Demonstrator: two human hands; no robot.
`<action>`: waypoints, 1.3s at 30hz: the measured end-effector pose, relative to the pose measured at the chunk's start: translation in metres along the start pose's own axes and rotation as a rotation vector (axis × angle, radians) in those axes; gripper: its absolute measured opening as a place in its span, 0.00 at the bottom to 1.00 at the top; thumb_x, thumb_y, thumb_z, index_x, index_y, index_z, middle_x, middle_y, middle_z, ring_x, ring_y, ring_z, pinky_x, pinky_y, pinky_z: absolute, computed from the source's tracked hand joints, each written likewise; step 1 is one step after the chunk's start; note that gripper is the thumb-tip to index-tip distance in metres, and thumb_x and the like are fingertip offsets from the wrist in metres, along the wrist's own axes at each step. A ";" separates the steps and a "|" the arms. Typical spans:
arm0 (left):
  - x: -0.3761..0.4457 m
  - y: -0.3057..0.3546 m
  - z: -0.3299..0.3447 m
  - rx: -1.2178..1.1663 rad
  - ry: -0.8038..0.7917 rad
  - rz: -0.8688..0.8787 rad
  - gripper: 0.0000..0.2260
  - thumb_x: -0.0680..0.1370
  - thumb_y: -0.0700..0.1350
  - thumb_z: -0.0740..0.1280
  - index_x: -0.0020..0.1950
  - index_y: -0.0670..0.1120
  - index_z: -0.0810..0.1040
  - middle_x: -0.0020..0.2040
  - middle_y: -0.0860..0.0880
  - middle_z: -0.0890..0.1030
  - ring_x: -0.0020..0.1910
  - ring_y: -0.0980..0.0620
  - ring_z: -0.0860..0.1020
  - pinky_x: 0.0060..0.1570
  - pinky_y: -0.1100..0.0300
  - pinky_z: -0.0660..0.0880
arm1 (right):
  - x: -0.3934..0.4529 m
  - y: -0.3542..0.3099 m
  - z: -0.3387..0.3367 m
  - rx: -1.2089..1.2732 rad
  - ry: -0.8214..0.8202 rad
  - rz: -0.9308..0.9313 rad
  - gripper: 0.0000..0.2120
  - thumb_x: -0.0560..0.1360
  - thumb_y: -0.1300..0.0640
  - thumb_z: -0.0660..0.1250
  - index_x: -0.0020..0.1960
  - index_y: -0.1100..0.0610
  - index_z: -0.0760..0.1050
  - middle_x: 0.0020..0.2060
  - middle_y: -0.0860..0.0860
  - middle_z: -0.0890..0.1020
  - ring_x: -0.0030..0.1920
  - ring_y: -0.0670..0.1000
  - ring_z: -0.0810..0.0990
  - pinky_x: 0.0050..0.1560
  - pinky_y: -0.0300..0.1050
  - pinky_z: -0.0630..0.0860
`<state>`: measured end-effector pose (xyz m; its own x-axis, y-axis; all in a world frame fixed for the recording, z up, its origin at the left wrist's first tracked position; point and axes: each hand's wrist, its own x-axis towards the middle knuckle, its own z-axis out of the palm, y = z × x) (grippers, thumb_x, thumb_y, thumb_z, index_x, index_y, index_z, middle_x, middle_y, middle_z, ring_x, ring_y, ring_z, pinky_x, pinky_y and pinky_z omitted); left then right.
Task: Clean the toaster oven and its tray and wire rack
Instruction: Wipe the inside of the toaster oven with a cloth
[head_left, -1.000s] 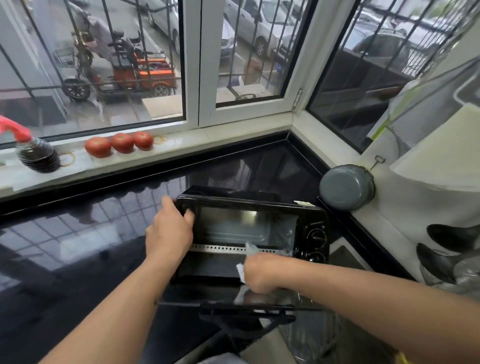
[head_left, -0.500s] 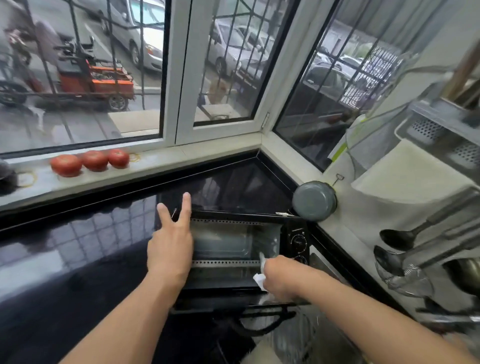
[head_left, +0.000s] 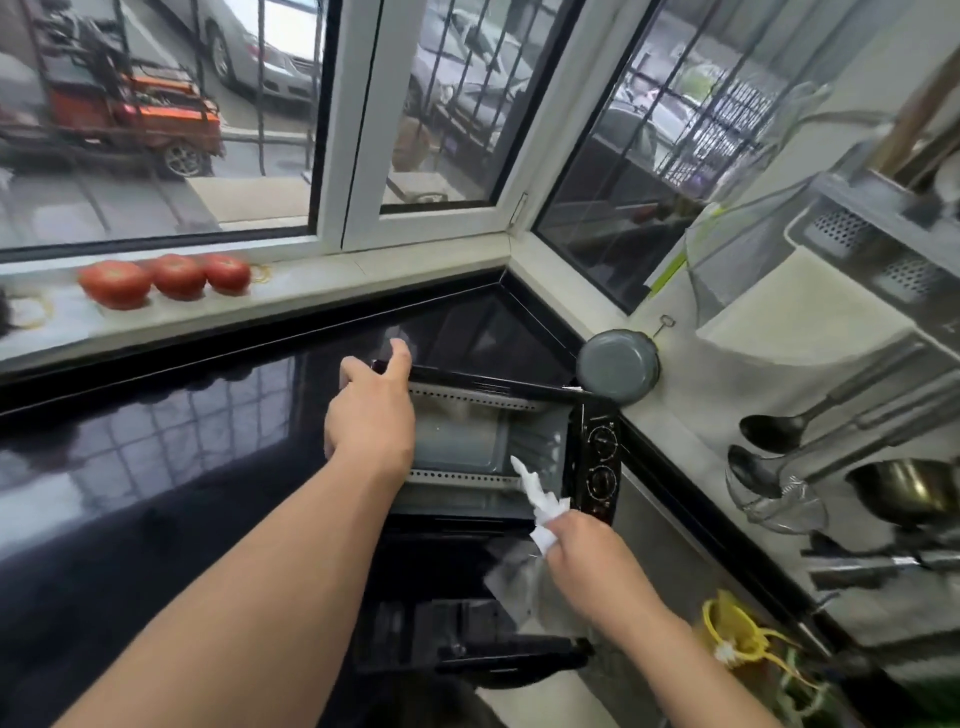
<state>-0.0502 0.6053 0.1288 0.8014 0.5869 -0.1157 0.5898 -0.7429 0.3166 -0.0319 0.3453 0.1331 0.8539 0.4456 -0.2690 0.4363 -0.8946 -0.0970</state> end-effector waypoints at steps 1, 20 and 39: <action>0.001 0.000 0.000 0.011 0.004 0.006 0.42 0.78 0.30 0.59 0.84 0.54 0.41 0.63 0.32 0.66 0.43 0.35 0.82 0.45 0.43 0.84 | -0.002 -0.002 0.004 0.011 0.035 -0.002 0.18 0.80 0.61 0.56 0.66 0.52 0.77 0.57 0.50 0.79 0.53 0.49 0.75 0.49 0.36 0.70; 0.017 -0.013 0.017 0.013 0.148 0.044 0.35 0.79 0.33 0.64 0.79 0.55 0.52 0.57 0.40 0.68 0.42 0.36 0.80 0.39 0.44 0.81 | 0.012 -0.038 0.018 -0.273 0.030 0.021 0.23 0.82 0.60 0.58 0.75 0.67 0.61 0.55 0.58 0.77 0.49 0.55 0.75 0.46 0.41 0.66; 0.066 -0.021 0.033 0.017 0.304 0.173 0.23 0.75 0.35 0.67 0.67 0.47 0.64 0.53 0.41 0.74 0.23 0.47 0.59 0.26 0.56 0.55 | 0.057 -0.026 -0.031 -1.117 0.002 -0.328 0.10 0.78 0.59 0.57 0.52 0.60 0.76 0.48 0.57 0.75 0.55 0.58 0.65 0.59 0.57 0.64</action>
<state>-0.0060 0.6488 0.0835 0.8249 0.5186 0.2250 0.4511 -0.8437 0.2909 0.0141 0.3951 0.1496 0.6536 0.6510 -0.3861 0.6430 -0.2084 0.7370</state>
